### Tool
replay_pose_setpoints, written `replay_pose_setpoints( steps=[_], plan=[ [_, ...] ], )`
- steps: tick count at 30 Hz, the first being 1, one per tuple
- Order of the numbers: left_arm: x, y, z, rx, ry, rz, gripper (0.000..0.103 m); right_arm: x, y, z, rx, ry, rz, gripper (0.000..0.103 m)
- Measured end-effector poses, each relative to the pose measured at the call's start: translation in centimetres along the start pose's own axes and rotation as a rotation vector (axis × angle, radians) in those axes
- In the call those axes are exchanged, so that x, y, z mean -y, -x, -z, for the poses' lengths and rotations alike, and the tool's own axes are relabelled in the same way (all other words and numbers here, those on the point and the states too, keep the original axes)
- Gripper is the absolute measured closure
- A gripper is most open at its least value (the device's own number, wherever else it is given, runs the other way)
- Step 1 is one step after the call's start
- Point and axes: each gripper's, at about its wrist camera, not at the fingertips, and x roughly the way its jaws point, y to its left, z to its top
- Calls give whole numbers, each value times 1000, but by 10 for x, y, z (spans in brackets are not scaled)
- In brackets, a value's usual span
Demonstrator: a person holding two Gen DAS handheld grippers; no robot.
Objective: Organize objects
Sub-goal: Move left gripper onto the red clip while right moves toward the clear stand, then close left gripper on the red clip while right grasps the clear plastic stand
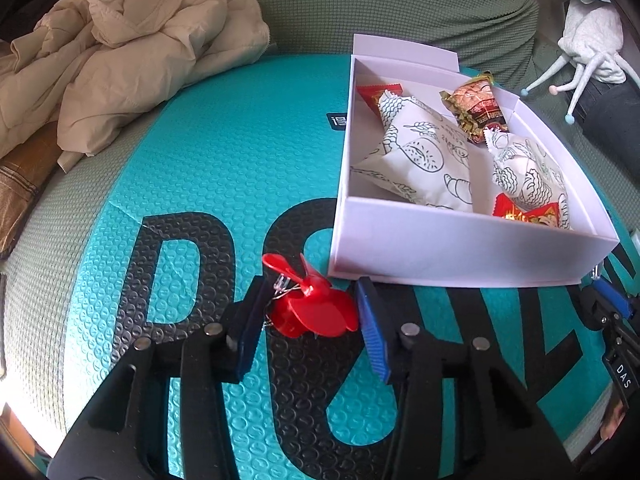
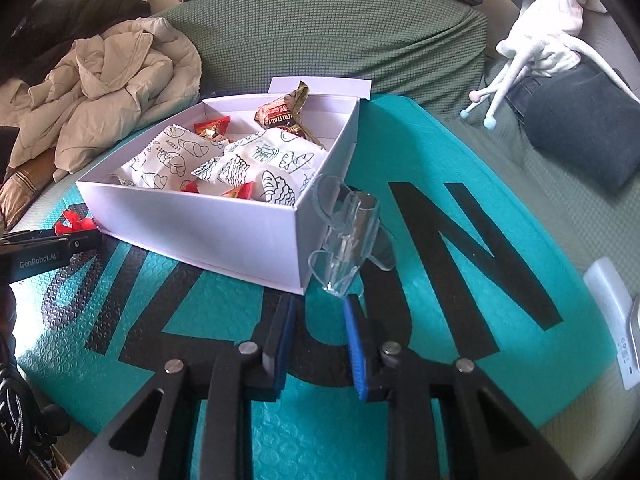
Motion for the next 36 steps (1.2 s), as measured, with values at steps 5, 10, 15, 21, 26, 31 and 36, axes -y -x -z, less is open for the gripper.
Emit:
replay_pose_setpoints(
  steps=[5, 10, 15, 21, 26, 31, 36],
  plan=[
    [1, 8, 7, -21, 11, 29, 60, 5, 9, 3, 8, -35, -16, 79],
    [11, 17, 15, -43, 23, 82, 60, 16, 22, 1, 25, -67, 10, 76],
    [23, 21, 16, -64, 37, 132, 60, 30, 34, -5, 46, -82, 33, 39],
    [47, 30, 18, -69, 35, 156, 60, 48, 24, -16, -3, -85, -26, 31],
    [65, 28, 23, -106, 33, 181, 60, 52, 1, -30, -92, 4, -103, 30],
    [78, 28, 24, -104, 14, 158, 60, 47, -13, -42, -103, 102, -147, 30],
    [82, 26, 23, -110, 14, 147, 60, 43, -30, -50, -121, 159, -127, 30]
  ],
)
